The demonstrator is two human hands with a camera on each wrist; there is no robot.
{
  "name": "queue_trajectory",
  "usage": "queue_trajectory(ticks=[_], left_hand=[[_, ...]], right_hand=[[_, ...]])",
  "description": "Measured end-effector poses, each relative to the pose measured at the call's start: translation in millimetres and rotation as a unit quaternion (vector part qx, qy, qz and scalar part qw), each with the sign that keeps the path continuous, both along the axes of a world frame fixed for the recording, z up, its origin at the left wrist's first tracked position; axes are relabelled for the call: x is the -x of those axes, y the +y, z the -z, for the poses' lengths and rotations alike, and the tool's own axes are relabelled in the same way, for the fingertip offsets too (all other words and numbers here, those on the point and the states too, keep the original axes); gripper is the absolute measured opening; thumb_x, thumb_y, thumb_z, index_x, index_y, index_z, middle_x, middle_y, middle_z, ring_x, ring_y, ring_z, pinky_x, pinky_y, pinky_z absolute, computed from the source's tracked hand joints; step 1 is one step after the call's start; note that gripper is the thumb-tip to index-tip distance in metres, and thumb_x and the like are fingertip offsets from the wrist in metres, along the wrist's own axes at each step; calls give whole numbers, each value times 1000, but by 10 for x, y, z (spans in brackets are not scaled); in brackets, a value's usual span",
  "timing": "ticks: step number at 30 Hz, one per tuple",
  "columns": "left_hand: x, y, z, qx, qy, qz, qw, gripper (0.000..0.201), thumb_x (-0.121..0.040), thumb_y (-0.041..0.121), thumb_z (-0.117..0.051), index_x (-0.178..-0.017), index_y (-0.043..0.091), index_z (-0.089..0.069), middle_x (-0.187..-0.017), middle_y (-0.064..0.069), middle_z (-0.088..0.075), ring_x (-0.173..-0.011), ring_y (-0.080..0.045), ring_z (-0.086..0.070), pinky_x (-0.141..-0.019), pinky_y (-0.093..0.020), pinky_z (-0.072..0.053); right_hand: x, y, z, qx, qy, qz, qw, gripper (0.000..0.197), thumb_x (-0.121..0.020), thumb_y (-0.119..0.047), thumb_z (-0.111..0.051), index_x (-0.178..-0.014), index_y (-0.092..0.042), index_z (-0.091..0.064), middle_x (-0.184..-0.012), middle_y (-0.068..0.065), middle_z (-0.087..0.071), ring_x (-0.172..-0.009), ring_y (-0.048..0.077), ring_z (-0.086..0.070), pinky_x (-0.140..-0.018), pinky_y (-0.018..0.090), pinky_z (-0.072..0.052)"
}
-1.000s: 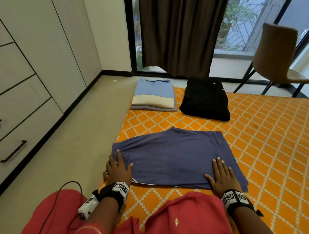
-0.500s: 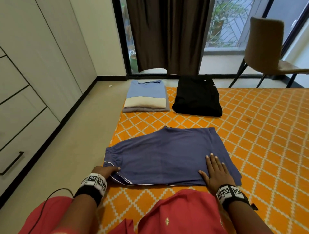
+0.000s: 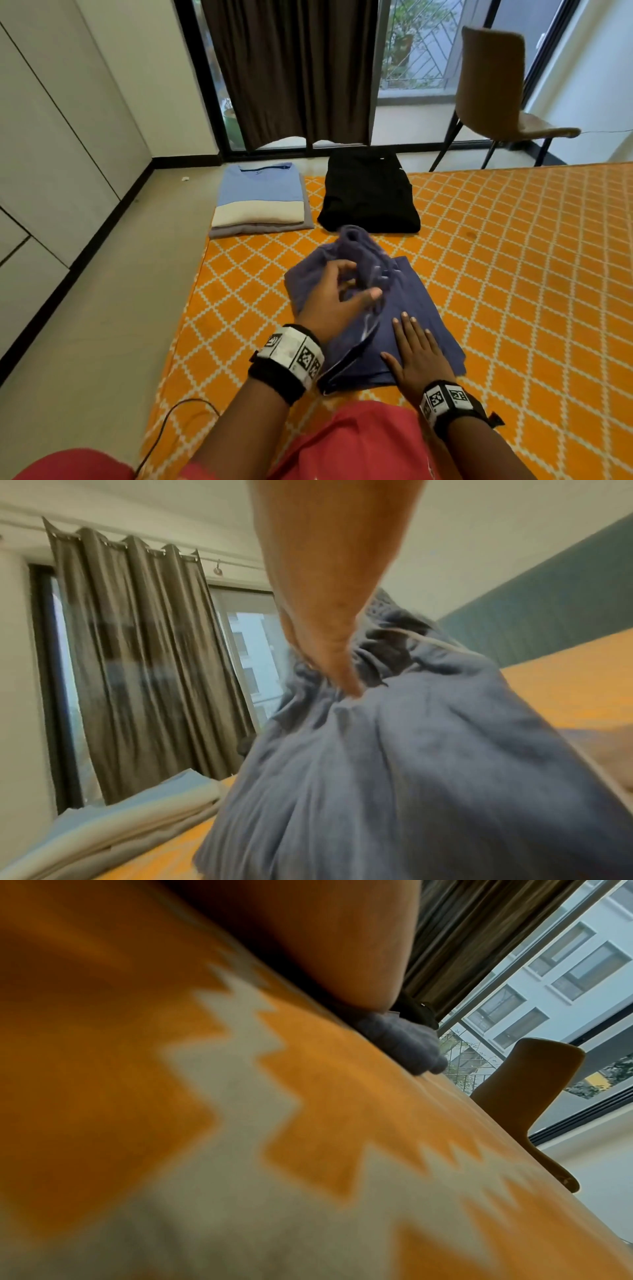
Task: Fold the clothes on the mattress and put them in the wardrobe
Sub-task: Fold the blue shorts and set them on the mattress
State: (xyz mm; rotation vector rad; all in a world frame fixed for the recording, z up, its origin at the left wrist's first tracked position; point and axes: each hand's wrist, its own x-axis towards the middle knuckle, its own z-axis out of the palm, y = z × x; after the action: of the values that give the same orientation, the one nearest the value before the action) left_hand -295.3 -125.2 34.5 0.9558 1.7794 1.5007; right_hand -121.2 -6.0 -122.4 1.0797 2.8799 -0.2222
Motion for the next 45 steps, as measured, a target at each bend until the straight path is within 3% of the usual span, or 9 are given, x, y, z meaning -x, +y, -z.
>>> queue_trajectory(ticks=[5,8,12,16,20,23,30,36,45], left_hand=[[87,-201,799,331,318,118,880,152,-29,105,-23,-155,22,-5,-163,-3,7,-150,-29,2,-118,-55,-13],[61,-483,1248,374,361,142,843,135,-49,102,-30,-150,29,21,-149,3,42,-145,-26,25,-118,-58,1],[-119,-601,1303,296,402,101,860,95,-73,68,-51,-151,29,-13,-164,-4,-2,-146,-40,-18,-108,-64,-28],[-101,-638,1254,279,345,81,892,77,-85,37,-59,-146,27,-13,-161,3,13,-146,-34,-16,-115,-49,-24],[-106,-642,1222,262,346,81,897,61,-89,26,-56,-142,23,-25,-159,1,16,-147,-25,-16,-116,-48,-20],[-95,-650,1214,247,343,81,903,52,-87,28,-55,-133,27,-30,-157,5,18,-146,-26,-18,-114,-50,-21],[276,-686,985,149,87,7,985,77,-77,75,-56,-136,30,-34,-149,0,-32,-112,-10,-57,-74,-2,-42],[945,28,966,133,-114,-58,983,81,-91,23,-67,-150,28,-11,-142,-18,-48,-118,-32,-56,-97,-53,-49],[1369,678,935,188,-96,-112,971,69,-93,-2,-56,-152,14,-25,-146,-20,-43,-118,-42,-52,-83,-45,-48]], right_hand=[[27,-11,-51,19,-58,-9,998,65,-88,-52,-32,-130,-12,-62,-128,12,-63,-121,32,-59,-117,34,4],[20,14,24,22,-41,-6,999,62,-83,-49,-39,-123,-11,-66,-120,12,-68,-113,32,-63,-115,36,-3],[-12,12,66,2,-28,-13,1000,66,-87,-53,-35,-135,-13,-57,-134,11,-59,-126,31,-54,-114,38,-9],[-26,139,-172,131,114,23,985,62,-77,-57,-52,-126,-21,-56,-123,3,-59,-114,24,-54,-96,34,-39],[-52,425,-471,331,343,172,862,45,-85,-5,-69,-115,-25,-41,-115,8,-64,-95,20,-62,-80,35,-49],[59,478,-612,388,423,278,771,48,-95,-21,-60,-130,-33,-29,-97,6,-64,-83,21,-62,-67,32,-46],[22,342,-536,186,306,360,861,50,-86,-28,-72,-129,-19,-48,-126,18,-57,-110,38,-57,-85,43,-48],[-230,262,-377,199,214,444,847,121,-54,-80,-71,-142,-6,-36,-140,25,-41,-125,44,-44,-99,52,-41],[49,674,-517,317,184,361,857,33,-72,-25,-84,-83,-15,-55,-93,14,-65,-86,27,-61,-76,42,-50]])
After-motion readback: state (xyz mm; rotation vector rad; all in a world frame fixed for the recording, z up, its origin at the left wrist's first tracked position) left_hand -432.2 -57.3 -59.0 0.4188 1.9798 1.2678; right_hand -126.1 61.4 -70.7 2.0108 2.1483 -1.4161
